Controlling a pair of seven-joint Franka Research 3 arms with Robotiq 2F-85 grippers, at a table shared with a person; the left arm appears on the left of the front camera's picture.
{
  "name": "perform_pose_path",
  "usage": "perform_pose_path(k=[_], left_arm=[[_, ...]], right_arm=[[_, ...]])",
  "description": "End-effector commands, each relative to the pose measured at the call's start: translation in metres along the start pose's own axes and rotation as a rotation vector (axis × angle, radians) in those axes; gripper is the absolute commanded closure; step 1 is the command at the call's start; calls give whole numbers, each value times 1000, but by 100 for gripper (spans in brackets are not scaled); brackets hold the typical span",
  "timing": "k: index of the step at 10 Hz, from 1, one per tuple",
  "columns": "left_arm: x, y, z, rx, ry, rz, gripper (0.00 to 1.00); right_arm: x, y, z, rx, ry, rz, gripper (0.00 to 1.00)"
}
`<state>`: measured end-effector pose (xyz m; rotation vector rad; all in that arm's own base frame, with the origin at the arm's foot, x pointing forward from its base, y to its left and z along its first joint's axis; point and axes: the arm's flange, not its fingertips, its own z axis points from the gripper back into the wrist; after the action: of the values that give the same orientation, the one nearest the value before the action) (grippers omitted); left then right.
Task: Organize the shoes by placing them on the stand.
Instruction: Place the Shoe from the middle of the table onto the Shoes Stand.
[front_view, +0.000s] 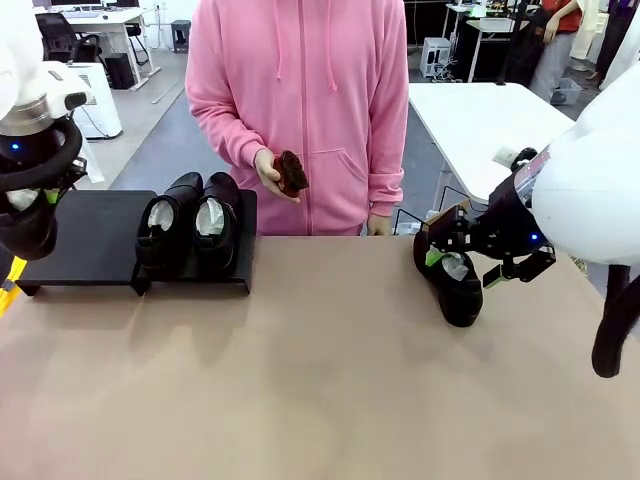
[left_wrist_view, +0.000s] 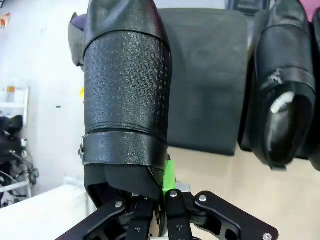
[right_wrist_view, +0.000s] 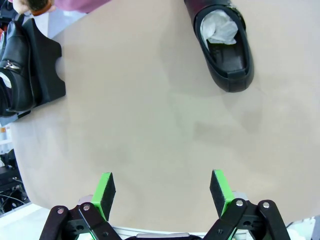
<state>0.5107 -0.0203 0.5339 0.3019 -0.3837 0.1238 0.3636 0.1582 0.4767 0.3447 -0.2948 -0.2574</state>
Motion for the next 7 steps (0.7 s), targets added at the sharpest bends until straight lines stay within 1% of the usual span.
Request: perform_pose_path(k=[1,3,4,5,6,7], left_arm=[[21,1,-7,44,-43,-37,100],[40,0,-22,45,-38,-49,100],[48,0,-27,38,-6,-44,100],[54,0,-31,49,49,-29,100],[35,-3,-30,30,-2,-35,100],[35,-3,-30,30,-2,-35,100]], right_arm=[[4,0,1,19,4,18,0],[4,0,1,19,4,18,0],[4,0,1,19,4,18,0],[4,0,1,19,4,18,0],[4,0,1,19,4,18,0],[4,0,1,19,4,18,0]])
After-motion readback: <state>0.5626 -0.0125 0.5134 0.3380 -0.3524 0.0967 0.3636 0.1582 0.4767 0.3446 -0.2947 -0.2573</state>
